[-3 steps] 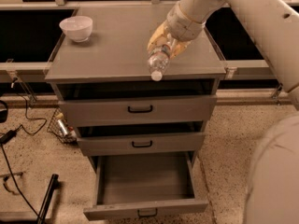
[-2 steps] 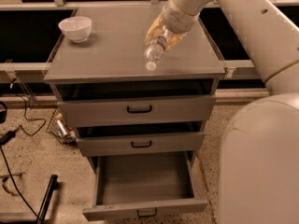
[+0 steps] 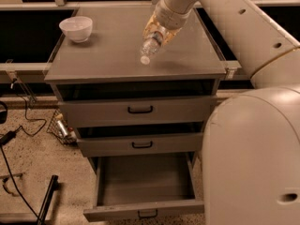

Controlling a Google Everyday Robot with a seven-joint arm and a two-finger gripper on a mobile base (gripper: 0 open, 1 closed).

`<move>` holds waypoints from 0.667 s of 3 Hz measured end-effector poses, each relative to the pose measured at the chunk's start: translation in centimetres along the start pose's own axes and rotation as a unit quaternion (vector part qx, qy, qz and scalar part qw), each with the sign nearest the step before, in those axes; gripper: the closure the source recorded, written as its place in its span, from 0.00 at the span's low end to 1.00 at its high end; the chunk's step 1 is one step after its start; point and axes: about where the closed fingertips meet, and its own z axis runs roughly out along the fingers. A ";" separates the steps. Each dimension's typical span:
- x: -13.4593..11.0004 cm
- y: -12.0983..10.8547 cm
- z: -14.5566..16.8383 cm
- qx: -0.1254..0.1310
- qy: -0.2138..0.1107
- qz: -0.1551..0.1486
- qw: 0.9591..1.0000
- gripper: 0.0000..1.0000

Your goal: Pick water bottle from bottom drawer and place on counter

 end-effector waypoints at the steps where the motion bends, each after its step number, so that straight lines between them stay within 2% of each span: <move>1: 0.6 0.1 1.1 -0.015 0.021 0.016 1.000 1.00; 2: 1.0 0.8 3.1 -0.034 0.035 0.041 0.998 1.00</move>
Offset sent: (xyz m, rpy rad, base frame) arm 0.0235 -0.0049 -0.0318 -0.0564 -0.0278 -0.1653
